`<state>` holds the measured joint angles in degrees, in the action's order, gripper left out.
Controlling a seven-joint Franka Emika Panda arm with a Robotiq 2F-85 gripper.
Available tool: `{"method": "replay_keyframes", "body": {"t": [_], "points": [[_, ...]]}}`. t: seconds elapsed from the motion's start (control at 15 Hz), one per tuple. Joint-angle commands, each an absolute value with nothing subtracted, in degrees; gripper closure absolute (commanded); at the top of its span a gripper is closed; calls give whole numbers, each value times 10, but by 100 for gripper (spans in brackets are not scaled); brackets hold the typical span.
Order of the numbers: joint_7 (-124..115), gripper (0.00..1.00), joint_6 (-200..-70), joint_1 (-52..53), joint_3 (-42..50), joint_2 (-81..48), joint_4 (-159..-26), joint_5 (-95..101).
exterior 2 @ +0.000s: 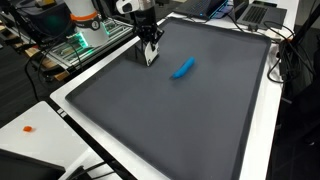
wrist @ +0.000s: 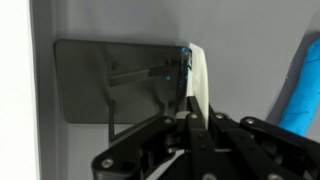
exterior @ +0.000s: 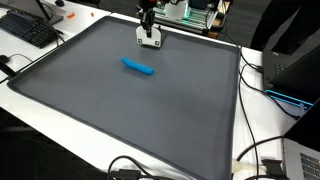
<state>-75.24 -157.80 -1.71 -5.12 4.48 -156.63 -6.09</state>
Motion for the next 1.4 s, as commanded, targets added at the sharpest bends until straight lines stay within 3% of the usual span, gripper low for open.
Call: {"method": "replay_keyframes", "body": {"t": [0.0, 0.47, 0.87, 1.33], "points": [[-741, 99, -1566, -8, -42, 77, -1569, -78], [-649, 99, -1446, 8, -50, 106, -1496, -67], [-531, 99, -1337, 25, -64, 41, -1370, -33], [-367, 99, -1301, 49, -64, -79, -1236, 1]]}}
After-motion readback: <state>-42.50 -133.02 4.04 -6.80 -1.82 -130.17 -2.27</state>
